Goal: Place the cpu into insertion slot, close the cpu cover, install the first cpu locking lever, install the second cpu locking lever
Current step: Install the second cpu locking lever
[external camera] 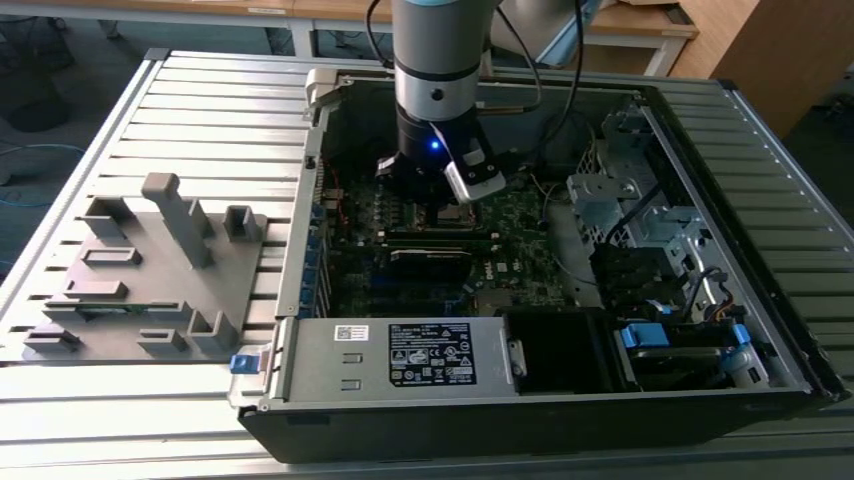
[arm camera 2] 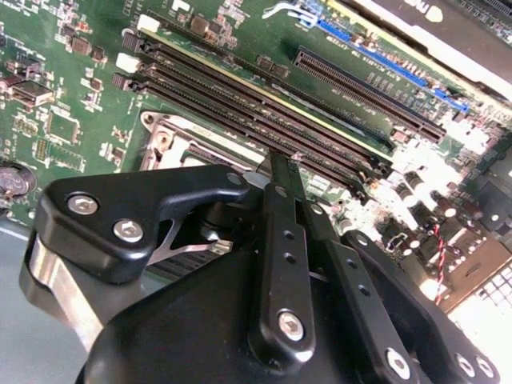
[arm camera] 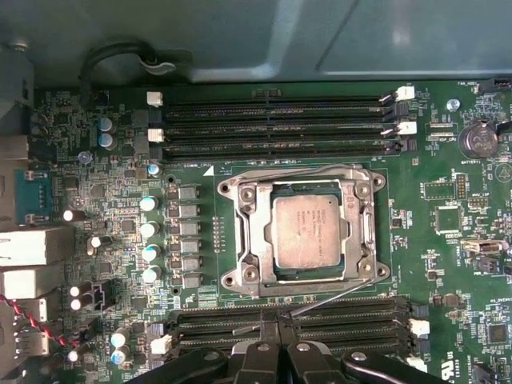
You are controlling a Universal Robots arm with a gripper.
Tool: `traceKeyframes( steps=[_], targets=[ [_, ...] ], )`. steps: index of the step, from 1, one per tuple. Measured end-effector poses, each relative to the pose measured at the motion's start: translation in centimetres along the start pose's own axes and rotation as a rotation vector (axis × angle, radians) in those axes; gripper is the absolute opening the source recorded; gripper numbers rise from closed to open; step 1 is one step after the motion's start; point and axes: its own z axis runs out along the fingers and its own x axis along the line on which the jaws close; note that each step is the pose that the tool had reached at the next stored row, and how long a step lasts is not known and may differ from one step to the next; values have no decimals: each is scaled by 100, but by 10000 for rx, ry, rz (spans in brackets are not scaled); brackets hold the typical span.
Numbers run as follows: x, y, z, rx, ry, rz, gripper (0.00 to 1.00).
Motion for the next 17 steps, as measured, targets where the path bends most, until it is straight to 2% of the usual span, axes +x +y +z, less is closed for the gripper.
traceKeyframes(
  steps=[17],
  targets=[
    [5,0,19,0,0,0,10]
  ],
)
